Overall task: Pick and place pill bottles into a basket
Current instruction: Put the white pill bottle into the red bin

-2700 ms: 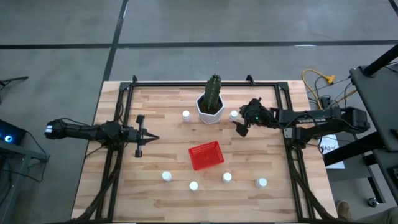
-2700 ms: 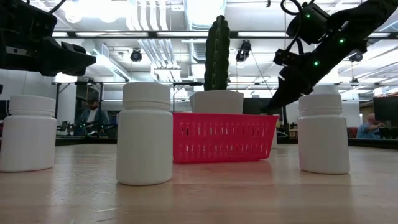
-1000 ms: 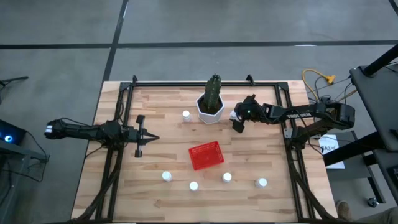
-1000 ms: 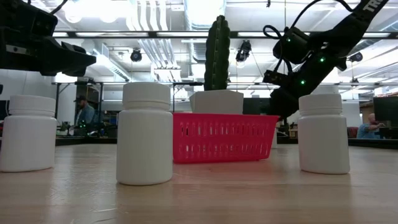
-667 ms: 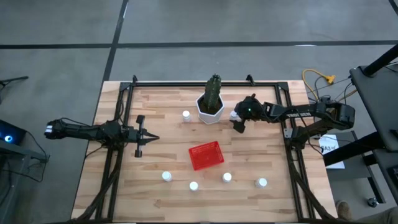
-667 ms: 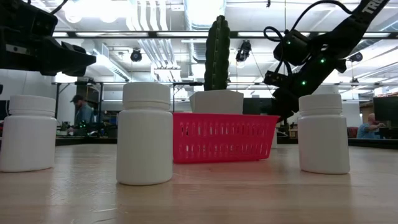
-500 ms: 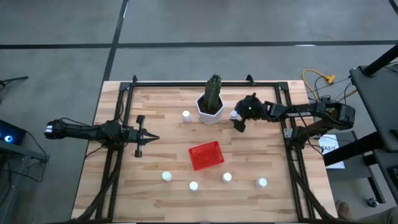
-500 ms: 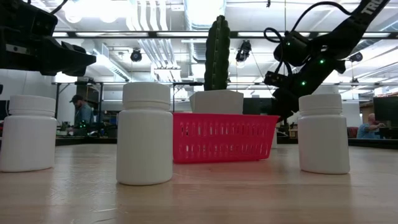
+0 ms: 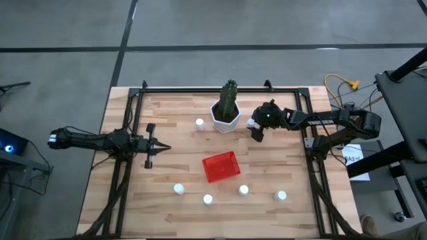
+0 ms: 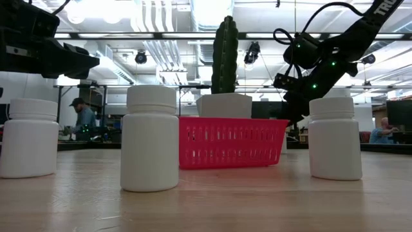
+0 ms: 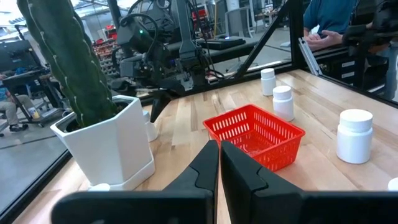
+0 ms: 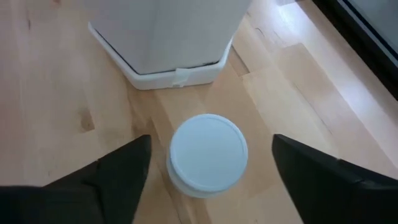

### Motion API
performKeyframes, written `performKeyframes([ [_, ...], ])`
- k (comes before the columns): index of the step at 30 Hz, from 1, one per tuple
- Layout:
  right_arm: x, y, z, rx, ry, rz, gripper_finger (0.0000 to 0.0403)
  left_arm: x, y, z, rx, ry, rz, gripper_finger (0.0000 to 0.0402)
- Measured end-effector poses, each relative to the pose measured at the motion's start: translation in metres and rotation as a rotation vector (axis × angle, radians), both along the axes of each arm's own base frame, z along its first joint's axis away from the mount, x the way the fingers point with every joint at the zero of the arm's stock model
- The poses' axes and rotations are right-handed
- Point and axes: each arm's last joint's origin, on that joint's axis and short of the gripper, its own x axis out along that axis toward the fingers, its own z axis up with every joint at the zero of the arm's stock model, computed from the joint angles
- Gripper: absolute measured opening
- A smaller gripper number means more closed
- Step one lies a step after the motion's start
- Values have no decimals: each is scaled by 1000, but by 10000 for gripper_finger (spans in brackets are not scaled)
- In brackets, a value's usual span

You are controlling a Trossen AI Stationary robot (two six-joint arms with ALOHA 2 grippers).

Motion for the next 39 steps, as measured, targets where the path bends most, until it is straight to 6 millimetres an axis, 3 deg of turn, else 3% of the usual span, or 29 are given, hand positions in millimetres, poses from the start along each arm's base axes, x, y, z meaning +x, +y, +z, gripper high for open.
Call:
performKeyframes([
  [11, 0, 1, 0, 9, -7, 20, 143, 0, 0, 0, 0, 2, 0, 0],
  [25, 4, 0, 7, 21, 13, 37, 143, 0, 0, 0, 0, -1, 0, 0],
  [31, 6, 2, 25, 30, 9, 62, 143, 0, 0, 0, 0, -1, 0, 0],
  [39, 3, 20, 55, 77, -143, 126, 143, 0, 0, 0, 0, 0, 0, 0],
])
